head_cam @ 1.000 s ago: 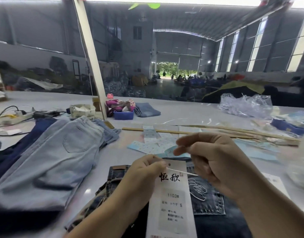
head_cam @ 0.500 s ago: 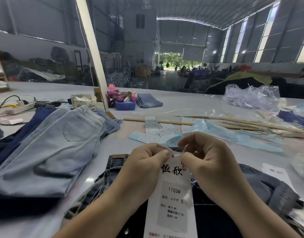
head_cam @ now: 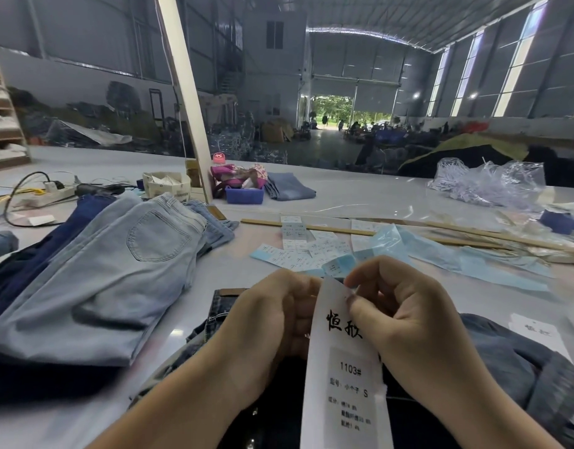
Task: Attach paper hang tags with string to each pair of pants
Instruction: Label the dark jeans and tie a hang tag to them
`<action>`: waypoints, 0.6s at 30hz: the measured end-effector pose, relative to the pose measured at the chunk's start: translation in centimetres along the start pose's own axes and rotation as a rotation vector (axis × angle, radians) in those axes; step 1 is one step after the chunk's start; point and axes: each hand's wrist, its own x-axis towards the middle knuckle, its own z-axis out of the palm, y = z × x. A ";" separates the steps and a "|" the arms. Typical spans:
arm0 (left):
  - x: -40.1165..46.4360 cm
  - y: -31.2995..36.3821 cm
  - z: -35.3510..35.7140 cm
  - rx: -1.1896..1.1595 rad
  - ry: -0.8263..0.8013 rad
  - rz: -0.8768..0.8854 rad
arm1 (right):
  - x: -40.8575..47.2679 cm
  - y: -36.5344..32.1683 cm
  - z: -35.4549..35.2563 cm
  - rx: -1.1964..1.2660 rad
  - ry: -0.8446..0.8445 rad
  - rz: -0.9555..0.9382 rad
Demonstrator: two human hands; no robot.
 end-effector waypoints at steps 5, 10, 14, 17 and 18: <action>-0.2 0.1 0.1 0.023 -0.005 0.016 | -0.2 -0.2 0.0 0.019 -0.015 0.005; -0.2 -0.1 0.0 0.050 0.023 0.038 | -0.3 -0.3 -0.2 -0.003 -0.036 0.007; -0.3 -0.2 0.2 0.117 0.057 0.068 | -0.6 -0.5 -0.3 -0.139 0.010 -0.069; -0.4 -0.1 0.5 0.176 0.075 0.079 | -0.7 -0.9 -0.3 -0.248 0.028 -0.134; -0.4 -0.1 0.6 0.212 0.085 0.087 | -0.8 -0.9 -0.3 -0.275 0.036 -0.153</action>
